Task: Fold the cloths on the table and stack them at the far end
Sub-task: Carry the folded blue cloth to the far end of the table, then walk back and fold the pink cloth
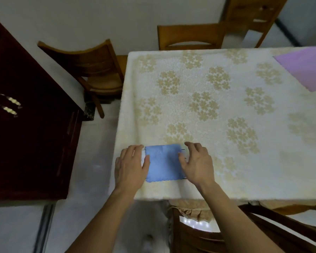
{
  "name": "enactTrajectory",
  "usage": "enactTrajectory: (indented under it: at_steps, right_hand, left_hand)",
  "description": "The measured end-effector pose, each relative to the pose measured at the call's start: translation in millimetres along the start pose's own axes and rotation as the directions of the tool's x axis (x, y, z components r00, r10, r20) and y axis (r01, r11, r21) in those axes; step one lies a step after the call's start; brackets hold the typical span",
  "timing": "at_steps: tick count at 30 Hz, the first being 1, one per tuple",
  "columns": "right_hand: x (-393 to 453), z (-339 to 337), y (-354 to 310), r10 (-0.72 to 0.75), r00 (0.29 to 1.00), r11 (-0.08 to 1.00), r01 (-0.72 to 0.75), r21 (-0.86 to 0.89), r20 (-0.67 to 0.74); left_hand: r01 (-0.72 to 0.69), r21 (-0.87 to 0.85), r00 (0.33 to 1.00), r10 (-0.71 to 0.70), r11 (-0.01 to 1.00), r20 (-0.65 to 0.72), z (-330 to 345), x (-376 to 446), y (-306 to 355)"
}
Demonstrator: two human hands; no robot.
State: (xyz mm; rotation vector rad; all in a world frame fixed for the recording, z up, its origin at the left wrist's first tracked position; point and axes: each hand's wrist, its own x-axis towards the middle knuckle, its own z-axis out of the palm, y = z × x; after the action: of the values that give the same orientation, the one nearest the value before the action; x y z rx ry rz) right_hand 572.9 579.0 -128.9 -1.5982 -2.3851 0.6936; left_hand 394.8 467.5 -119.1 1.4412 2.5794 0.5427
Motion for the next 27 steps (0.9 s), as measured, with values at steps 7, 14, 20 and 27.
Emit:
enactTrajectory:
  at_steps: [7,14,20,27]
  right_hand:
    - [-32.4,-47.1,-48.7,-0.103,0.989,0.99,0.092,-0.108,-0.105]
    - [-70.8,-86.0,-101.5,-0.183,0.963,0.975,0.152,-0.161,-0.198]
    - [-100.9,-102.6,-130.3,-0.214,0.945,0.963,0.163,-0.213,-0.247]
    - [-146.2,-121.6,-131.2,-0.184,0.924,0.962,0.099,-0.255,-0.335]
  left_hand:
    - [-0.19,0.031,0.98,0.192,0.981,-0.052,-58.7,3.7,7.1]
    - [-0.294,0.118,0.942,0.308,0.949,-0.132,-127.7,-12.0,-0.8]
    - [-0.339,0.167,0.911,0.368,0.926,-0.186,-164.2,-33.8,-7.5]
    - [-0.453,0.182,0.853,0.483,0.873,-0.196,-177.8,-57.1,3.9]
